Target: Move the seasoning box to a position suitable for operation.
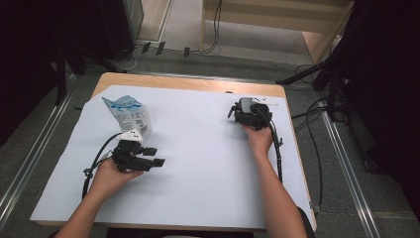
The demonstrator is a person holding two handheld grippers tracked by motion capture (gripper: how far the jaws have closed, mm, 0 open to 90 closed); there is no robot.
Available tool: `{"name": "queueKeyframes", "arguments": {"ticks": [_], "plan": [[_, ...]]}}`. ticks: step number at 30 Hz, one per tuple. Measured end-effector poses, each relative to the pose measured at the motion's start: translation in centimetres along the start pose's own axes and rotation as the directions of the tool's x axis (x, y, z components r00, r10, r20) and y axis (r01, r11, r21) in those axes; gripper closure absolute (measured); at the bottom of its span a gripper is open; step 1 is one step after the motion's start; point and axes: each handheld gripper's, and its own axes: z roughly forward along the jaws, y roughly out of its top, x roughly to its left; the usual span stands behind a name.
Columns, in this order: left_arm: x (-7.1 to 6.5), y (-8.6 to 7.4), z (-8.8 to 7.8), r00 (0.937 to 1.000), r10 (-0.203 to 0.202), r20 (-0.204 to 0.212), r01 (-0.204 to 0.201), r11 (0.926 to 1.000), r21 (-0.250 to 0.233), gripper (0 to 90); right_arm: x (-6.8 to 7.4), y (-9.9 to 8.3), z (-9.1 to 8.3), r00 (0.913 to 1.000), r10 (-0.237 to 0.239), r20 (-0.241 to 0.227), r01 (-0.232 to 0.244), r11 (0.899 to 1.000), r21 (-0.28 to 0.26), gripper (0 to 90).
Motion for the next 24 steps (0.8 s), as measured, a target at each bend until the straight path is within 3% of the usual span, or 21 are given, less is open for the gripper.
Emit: {"name": "queueKeyframes", "arguments": {"ticks": [5,16,24], "plan": [[0.0,0.1,0.1,1.0000,-0.003,0.001,0.003,1.0000,0.003,40.6,0.0,0.2,-0.4,0.9999,0.013,-0.006,-0.014,1.000,-0.014,13.6],[0.1,0.3,0.2,1.0000,-0.002,0.007,0.002,1.0000,0.000,40.5,0.6,0.3,-0.9,0.9993,-0.030,-0.022,0.030,0.999,-0.024,16.0],[0.2,0.7,0.6,0.9998,0.007,0.021,-0.007,1.0000,0.001,40.5,1.2,0.4,-2.4,0.9969,-0.054,-0.056,0.052,0.998,-0.033,16.0]]}}
